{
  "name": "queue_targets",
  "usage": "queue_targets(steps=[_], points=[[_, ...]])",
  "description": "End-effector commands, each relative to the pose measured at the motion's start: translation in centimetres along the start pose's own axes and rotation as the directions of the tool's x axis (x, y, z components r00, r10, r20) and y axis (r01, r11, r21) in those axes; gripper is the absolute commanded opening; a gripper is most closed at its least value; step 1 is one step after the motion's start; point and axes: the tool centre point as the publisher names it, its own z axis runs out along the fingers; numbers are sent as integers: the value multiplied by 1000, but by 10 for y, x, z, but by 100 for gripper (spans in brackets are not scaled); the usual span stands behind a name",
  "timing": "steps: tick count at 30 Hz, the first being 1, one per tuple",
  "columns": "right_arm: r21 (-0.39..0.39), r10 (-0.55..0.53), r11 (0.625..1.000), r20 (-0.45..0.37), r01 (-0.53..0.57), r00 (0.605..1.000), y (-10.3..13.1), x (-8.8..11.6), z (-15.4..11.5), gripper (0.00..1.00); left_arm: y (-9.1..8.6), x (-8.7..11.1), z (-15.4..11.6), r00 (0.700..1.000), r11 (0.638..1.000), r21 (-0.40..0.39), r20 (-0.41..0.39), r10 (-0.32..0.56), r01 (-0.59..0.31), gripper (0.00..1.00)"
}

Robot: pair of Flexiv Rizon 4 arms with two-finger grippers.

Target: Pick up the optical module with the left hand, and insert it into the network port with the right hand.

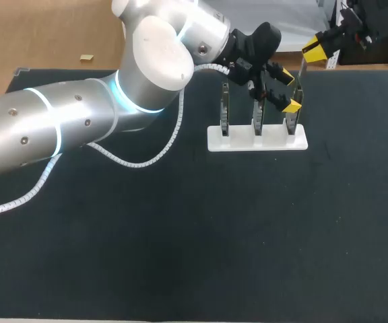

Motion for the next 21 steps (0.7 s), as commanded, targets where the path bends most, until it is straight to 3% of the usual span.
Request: queue_targets(steps=[1,21], points=[[8,-2,1000,1,2,1000,3,0,1,0,0,0,-1,1000,1000,0,-7,-3,3,100],[12,-1,1000,2,1,1000,1,0,0,0,5,3,-1,1000,1000,-11,-22,-8,8,100]])
